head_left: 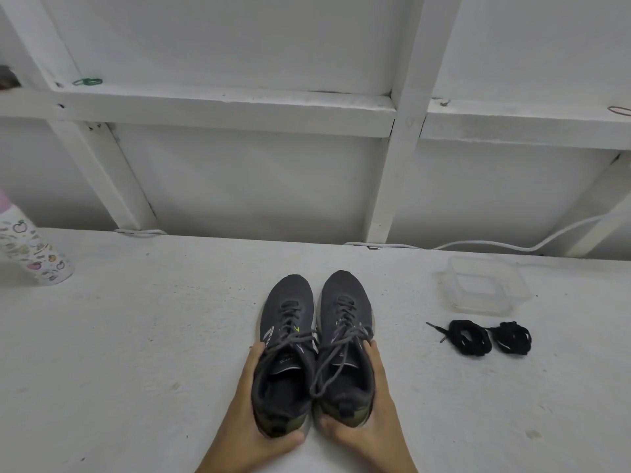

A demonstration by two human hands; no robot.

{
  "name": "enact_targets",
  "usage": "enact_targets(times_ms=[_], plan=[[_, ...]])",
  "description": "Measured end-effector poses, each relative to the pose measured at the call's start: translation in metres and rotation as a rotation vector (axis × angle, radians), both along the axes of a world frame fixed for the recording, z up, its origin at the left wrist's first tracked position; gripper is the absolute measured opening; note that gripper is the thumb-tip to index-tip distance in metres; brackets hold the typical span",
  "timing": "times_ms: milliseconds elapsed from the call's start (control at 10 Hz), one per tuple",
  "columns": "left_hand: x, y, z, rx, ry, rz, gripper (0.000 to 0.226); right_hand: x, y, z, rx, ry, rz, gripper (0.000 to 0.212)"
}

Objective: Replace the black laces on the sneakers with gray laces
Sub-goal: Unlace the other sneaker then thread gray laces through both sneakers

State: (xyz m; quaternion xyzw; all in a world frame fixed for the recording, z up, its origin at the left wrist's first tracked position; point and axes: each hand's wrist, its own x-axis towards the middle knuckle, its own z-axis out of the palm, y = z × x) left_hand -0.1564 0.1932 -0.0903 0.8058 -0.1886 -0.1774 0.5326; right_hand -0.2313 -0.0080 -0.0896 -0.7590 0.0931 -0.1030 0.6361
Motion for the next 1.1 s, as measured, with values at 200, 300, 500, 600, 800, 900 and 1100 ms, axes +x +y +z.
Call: enact_targets(times_ms=[200,300,500,600,800,900,1100], plan=[[0.053,-0.025,0.03,-0.175,-0.103,-0.056,0.109,0.051,-0.016,0.007,-0.082,0.029,-0.035,0.114],[0.082,-0.027,0.024,-0.148,-0.104,-0.048,0.113,0.076,-0.021,0.02,-0.05,-0.072,-0.006,0.108],[0.128,-0.037,0.025,-0.086,-0.058,-0.074,0.116,0.12,-0.037,0.026,-0.1,-0.138,-0.066,0.092],[0.14,-0.042,0.022,-0.068,-0.056,-0.058,0.114,0.129,-0.041,0.026,-0.117,-0.13,-0.087,0.092],[0.151,-0.045,0.017,-0.063,-0.075,-0.031,0.11,0.132,-0.044,0.016,-0.146,-0.07,-0.089,0.101],[0.152,-0.046,0.015,-0.056,-0.084,-0.016,0.108,0.134,-0.045,0.013,-0.155,-0.09,-0.093,0.099],[0.148,-0.047,0.008,-0.078,-0.099,-0.003,0.106,0.135,-0.046,0.007,-0.173,-0.083,-0.086,0.103]])
